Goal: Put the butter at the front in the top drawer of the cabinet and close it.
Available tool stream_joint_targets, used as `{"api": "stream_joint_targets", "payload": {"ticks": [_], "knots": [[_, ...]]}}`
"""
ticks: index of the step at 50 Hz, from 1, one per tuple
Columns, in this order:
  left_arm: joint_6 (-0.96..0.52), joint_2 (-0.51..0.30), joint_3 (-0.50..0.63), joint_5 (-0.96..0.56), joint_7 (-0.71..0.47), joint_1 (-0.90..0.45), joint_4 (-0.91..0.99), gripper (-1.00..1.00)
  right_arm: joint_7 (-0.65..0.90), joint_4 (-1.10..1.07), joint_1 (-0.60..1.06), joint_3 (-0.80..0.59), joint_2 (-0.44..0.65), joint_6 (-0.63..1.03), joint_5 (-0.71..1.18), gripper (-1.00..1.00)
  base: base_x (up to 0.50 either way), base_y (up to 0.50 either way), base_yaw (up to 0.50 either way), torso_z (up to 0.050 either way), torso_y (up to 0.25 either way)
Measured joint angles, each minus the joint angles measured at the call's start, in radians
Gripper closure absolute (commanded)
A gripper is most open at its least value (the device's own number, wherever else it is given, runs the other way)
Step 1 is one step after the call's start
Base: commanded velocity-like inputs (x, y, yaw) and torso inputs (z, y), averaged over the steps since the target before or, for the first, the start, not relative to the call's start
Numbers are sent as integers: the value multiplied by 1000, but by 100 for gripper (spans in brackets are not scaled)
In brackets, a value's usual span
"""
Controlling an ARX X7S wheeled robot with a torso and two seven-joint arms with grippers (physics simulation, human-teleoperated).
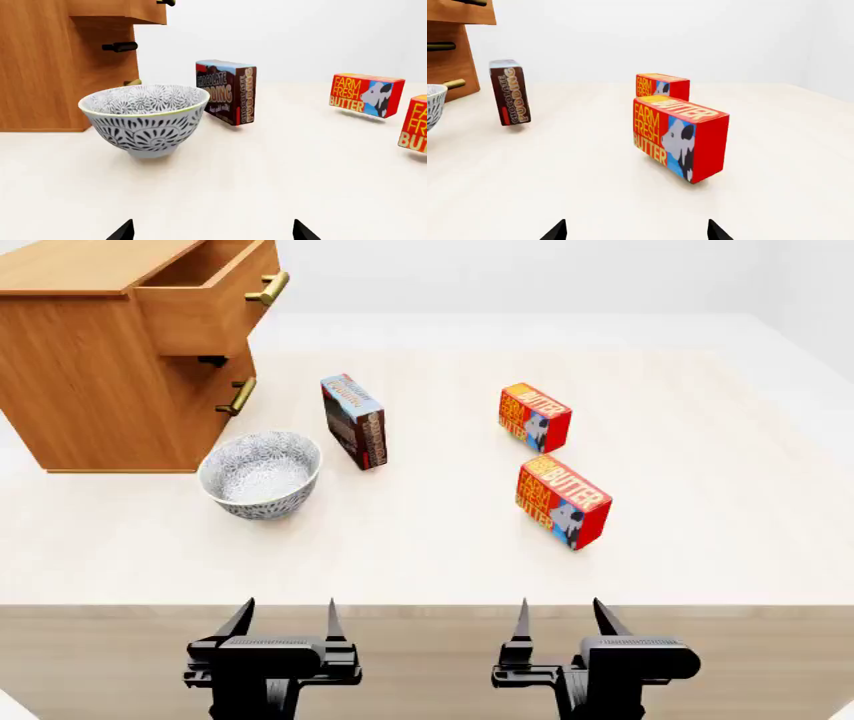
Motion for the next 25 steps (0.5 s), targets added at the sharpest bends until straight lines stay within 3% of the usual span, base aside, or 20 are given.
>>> {"api": "stream_joint_targets", "payload": {"ticks": [8, 18, 25], "knots": [[4, -15, 15, -23, -12, 2, 0, -100, 20, 1, 1, -21, 14, 4, 10, -100, 0, 0, 0, 0, 0], [-16, -38, 31, -80, -23, 8, 42, -100, 66, -18, 4, -49, 34, 27, 14, -100, 0, 0, 0, 50, 0], [-125, -64, 38, -118, -41, -18, 157, -100, 99, -97, 19, -59, 51, 93, 12, -100, 0, 0, 0, 50, 0]]}}
